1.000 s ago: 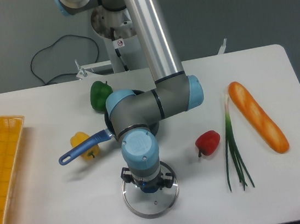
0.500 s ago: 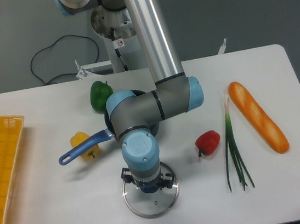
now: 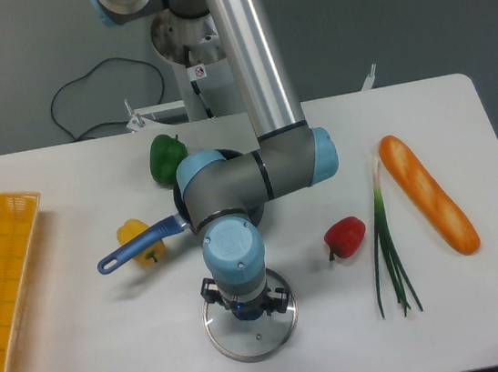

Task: Place the lid on the table
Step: 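Hold the glass lid flat on the table surface, then open the gripper, release the lid's blue knob, and lift away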

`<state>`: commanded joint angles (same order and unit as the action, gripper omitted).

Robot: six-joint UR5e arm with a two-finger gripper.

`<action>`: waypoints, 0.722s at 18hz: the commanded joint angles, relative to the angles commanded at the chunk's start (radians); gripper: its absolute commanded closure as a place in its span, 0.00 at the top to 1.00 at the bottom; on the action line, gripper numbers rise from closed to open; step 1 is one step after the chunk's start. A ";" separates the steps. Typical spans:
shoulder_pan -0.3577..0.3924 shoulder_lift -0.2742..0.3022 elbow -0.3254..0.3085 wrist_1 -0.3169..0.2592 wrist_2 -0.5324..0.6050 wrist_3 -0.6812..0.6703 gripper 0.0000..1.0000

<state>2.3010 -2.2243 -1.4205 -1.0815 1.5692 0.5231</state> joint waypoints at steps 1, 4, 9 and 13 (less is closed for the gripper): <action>0.000 0.002 0.000 0.000 0.000 0.000 1.00; 0.000 0.018 0.000 0.000 0.008 0.000 1.00; 0.006 0.093 -0.035 0.000 0.011 0.054 1.00; 0.049 0.192 -0.092 -0.003 0.021 0.135 1.00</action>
<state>2.3499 -2.0328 -1.5124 -1.0845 1.5907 0.6577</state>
